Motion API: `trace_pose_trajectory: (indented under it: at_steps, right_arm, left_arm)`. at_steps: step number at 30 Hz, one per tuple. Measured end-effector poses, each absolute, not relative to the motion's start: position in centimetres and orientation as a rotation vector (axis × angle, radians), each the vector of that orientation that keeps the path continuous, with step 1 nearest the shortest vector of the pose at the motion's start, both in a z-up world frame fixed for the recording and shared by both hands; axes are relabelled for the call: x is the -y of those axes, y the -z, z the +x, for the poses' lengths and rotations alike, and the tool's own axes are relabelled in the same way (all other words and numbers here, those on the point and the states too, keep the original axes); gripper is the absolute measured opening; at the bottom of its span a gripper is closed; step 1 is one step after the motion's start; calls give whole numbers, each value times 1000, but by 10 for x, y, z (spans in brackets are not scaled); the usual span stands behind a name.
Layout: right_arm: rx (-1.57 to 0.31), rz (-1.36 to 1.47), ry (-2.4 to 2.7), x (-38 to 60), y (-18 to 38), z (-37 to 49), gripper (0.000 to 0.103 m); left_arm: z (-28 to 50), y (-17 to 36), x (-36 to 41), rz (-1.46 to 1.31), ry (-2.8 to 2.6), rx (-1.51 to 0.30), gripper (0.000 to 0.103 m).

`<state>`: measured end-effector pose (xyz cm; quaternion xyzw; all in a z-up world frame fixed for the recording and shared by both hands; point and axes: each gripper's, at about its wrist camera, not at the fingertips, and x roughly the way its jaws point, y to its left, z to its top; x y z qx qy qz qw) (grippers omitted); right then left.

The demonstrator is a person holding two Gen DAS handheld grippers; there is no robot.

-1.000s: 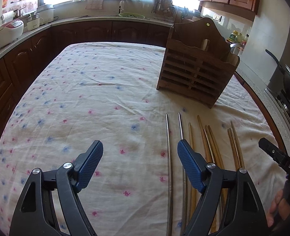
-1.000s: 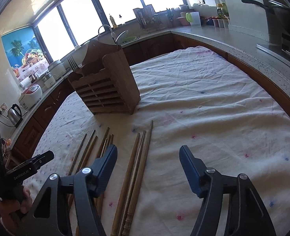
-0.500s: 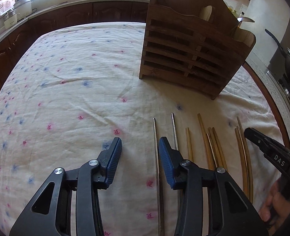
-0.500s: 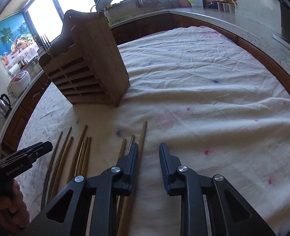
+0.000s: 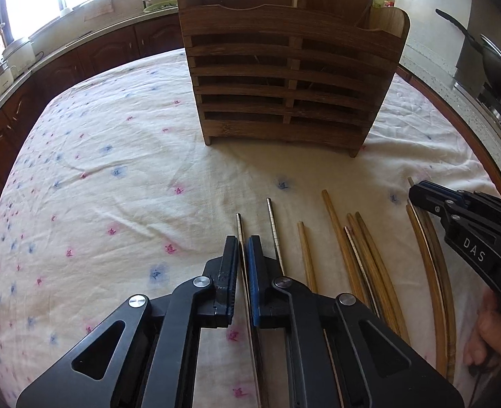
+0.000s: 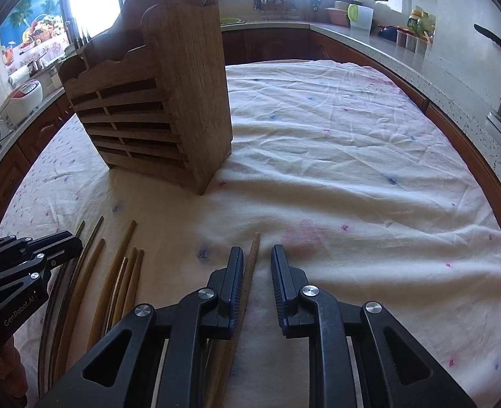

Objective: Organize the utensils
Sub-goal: 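Close the left tool on a metal chopstick while the right tool grasps a wooden chopstick, then carry both chopsticks to the wooden holder and lower them into it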

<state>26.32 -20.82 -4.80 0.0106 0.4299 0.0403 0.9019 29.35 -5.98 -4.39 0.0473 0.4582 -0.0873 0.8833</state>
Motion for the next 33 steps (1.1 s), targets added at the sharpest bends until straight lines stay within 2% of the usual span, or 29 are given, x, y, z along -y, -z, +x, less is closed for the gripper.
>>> trace_pose_trajectory:
  at_steps: [1,6,17,26,33]
  right_arm:
    - [-889,25,-84,208,48,263,8]
    - [-890,123,-119,218,45,256,5]
    - [-750,231,-213,223,-17,210,5]
    - [-573,258,-249,229,-88,177,5]
    - [-475,253,-252,233,-121,167,5]
  left_arm:
    - [293,43,59,91,184,-954,5]
    - [285,35,38,-13,210,-950,4]
    - [242,-28,-12,-220,268,-817,4]
    - [214,-87,-32,-270,299,-677,4]
    - [207,-106,-32,-274,303,-628,4]
